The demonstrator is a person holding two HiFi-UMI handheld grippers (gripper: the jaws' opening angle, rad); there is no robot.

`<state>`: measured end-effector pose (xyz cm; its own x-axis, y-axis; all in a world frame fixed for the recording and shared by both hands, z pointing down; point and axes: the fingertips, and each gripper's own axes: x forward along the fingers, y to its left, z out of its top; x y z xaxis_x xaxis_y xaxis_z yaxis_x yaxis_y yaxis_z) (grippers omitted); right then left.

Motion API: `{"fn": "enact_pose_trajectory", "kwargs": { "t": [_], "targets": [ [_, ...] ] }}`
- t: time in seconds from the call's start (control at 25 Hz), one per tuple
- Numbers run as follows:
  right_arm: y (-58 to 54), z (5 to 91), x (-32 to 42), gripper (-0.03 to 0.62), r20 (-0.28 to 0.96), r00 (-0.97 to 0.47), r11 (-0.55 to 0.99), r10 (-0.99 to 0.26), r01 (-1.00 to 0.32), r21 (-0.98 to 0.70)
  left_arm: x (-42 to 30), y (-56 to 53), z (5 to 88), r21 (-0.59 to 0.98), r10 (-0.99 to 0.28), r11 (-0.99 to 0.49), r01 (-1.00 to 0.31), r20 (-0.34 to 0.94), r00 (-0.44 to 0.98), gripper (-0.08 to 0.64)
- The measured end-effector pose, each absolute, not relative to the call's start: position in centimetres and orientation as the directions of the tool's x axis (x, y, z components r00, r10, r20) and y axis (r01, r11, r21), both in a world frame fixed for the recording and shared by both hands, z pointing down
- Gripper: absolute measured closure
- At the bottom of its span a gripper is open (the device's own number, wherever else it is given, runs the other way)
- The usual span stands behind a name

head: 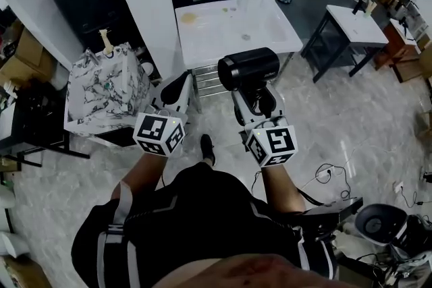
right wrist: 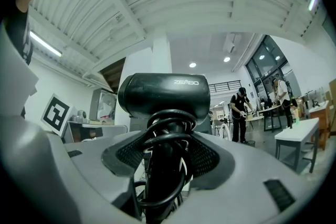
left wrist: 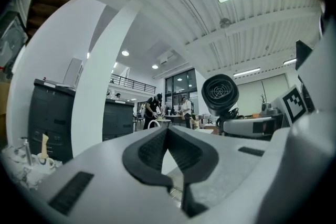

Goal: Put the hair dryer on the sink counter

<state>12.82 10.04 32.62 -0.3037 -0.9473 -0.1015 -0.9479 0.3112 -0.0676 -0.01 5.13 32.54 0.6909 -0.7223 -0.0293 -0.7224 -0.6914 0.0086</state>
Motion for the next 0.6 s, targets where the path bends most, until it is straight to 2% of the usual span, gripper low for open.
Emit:
{"fn": "enact_pose_trajectory", "kwargs": {
  "t": [0.2,0.6],
  "targets": [
    [7.2,32.6,15.3,0.331,-0.094,-0.267,0.271,-0.959,-0.962,-0.039,3.0,1.6,32.0,0.015,-0.685,-0.728,-0.686,-0.062,0.726,0.555],
    [-0.5,32.1,18.1,0.331,-0.084,-0.248,0.253,-0.965,-0.966,-0.050,6.7,-6.4,32.2,0.030,-0.655,-0.756,-0.654,-0.038,0.755,0.555]
  ]
}}
